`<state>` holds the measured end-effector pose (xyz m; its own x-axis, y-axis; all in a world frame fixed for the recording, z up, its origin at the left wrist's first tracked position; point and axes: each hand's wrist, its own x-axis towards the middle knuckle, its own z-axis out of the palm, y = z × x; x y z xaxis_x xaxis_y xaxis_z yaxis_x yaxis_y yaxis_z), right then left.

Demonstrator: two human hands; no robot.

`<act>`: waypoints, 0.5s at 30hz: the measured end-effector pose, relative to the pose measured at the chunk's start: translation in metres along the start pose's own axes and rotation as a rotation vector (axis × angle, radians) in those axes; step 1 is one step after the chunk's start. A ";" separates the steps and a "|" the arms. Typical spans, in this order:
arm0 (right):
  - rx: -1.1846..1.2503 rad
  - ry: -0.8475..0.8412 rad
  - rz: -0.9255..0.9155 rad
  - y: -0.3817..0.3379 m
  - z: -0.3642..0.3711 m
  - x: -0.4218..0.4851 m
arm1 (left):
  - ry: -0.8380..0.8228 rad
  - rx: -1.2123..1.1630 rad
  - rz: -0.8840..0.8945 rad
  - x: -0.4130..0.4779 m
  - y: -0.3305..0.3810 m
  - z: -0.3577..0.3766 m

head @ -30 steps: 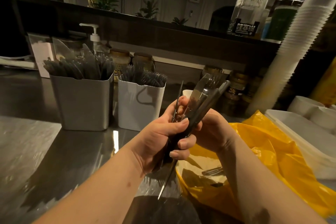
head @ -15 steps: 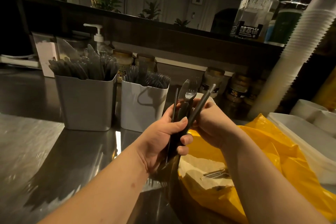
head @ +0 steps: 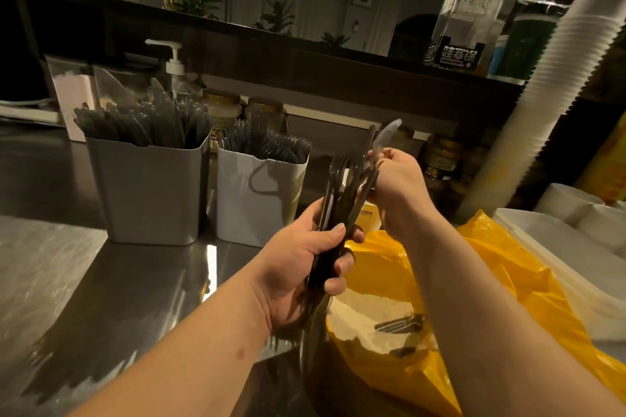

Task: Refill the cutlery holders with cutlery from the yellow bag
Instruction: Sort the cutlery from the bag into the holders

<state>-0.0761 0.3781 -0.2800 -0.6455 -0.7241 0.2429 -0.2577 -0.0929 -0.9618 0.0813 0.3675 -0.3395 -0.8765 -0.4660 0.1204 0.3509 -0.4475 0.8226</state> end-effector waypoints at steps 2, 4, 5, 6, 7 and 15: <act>-0.097 0.021 -0.049 0.000 -0.002 0.002 | 0.042 0.024 -0.002 0.000 0.000 0.000; -0.227 0.055 -0.149 -0.003 -0.006 0.005 | 0.060 0.048 -0.012 0.001 -0.001 0.001; -0.291 0.064 -0.201 -0.007 -0.009 0.006 | 0.076 0.063 -0.019 0.001 -0.002 0.001; -0.345 0.072 -0.249 -0.011 -0.013 0.008 | 0.098 0.076 -0.024 0.002 -0.002 0.000; -0.381 0.079 -0.285 -0.015 -0.017 0.008 | 0.120 0.083 -0.029 0.002 -0.004 -0.001; -0.197 -0.098 0.123 -0.025 -0.028 0.016 | 0.111 -0.024 -0.007 0.002 0.000 -0.002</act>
<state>-0.1000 0.3885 -0.2488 -0.6106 -0.7851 0.1032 -0.3233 0.1282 -0.9376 0.0799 0.3650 -0.3397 -0.8374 -0.5442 0.0509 0.3538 -0.4687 0.8094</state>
